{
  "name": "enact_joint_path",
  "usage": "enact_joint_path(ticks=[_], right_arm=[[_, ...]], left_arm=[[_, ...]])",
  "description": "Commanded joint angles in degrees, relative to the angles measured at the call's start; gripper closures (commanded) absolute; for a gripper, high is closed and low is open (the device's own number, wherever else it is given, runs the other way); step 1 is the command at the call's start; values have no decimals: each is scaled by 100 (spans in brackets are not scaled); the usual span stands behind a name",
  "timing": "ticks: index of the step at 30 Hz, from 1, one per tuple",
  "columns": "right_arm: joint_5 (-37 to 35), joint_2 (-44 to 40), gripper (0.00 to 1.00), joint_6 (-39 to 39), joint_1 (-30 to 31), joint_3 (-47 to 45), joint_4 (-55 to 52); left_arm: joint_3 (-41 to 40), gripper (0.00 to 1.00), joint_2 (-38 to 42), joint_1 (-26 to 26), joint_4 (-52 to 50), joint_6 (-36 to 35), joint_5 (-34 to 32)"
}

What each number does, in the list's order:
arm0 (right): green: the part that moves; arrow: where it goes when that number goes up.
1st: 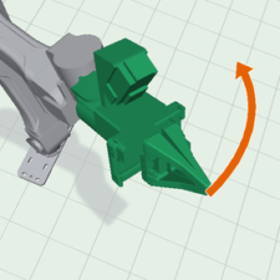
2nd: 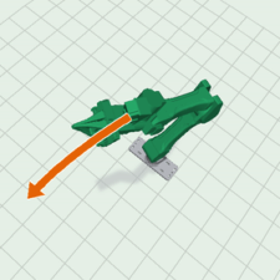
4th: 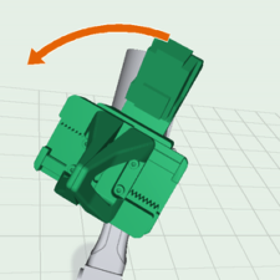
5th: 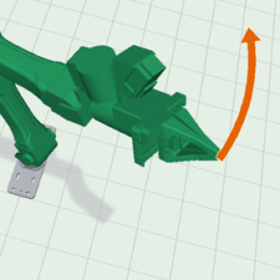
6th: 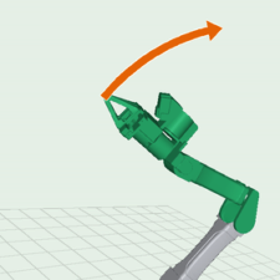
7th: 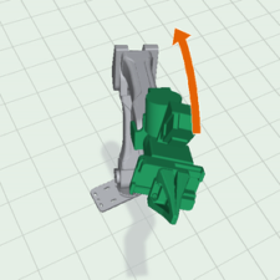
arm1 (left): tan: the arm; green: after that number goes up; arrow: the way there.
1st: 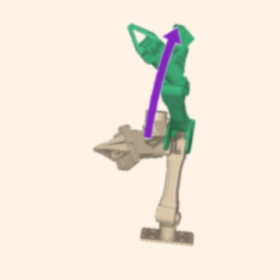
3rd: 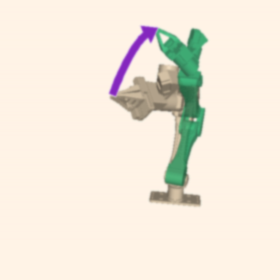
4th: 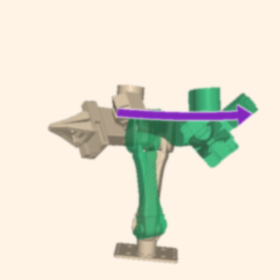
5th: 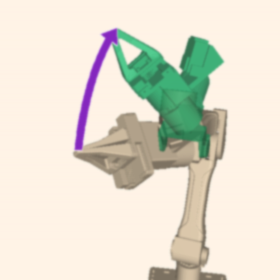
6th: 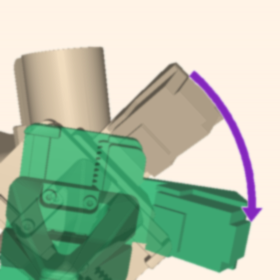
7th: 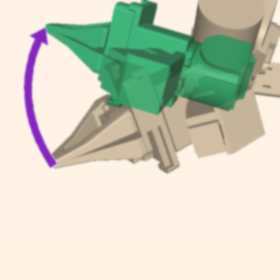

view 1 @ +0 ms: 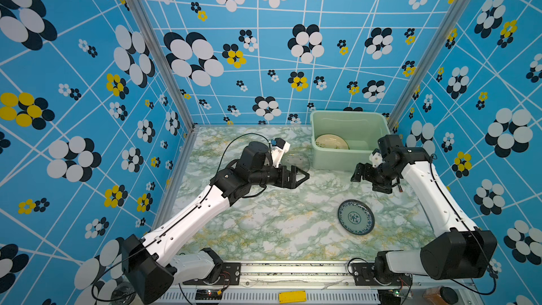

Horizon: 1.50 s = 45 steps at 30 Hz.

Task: Place the plates into the plastic bin on the countertop
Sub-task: Move the plate to the center of the table.

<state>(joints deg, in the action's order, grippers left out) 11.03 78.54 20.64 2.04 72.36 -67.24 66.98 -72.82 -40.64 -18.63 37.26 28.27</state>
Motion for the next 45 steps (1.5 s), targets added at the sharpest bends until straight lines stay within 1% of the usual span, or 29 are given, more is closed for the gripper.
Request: enact_joint_path(ticks=[1, 3, 5, 7, 9, 13, 16, 23, 27, 32, 38, 41, 45], right_arm=[[-108, -240, 5, 243, -187, -304, 60], [-378, -284, 3, 332, -268, -495, 22], [-574, -326, 3, 469, -365, -719, 106], [-730, -340, 2, 681, -465, -946, 249], [-712, -322, 2, 914, -545, -1192, 461], [-824, -222, 2, 1308, -582, -1649, 819], [-725, -208, 2, 1504, -582, -1989, 1122], [-1030, -95, 1, 1567, -582, -2472, 1389], [-999, -67, 2, 1644, -582, -2762, 1622], [-665, -137, 5, 1752, -582, -3182, 2130], [-50, -138, 14, 1816, -552, -3536, 2662], [156, -142, 17, 1799, -387, -3624, 2815], [222, -137, 20, 1779, 53, -3624, 2863]], left_arm=[[252, 1, -475, -233, -79, 938, -371], [575, 1, -859, -304, -552, 978, -414], [676, 1, -1210, -331, -663, 1232, -333], [569, 2, -1494, -375, -484, 1546, -138], [463, 2, -1695, -417, -396, 1753, 11], [310, 2, -1867, -414, -326, 1891, 268], [255, 2, -1818, -378, -338, 1843, 319], [12, 2, -1561, -47, -326, 1741, 387], [-290, 3, -1325, 123, -191, 1819, 354], [-414, 3, -1230, 198, -184, 1810, 394], [-222, 3, -1122, 288, -531, 1508, 366], [-225, 4, -1031, 417, -549, 1415, 464], [-222, 4, -871, 757, -739, 1035, 565]])
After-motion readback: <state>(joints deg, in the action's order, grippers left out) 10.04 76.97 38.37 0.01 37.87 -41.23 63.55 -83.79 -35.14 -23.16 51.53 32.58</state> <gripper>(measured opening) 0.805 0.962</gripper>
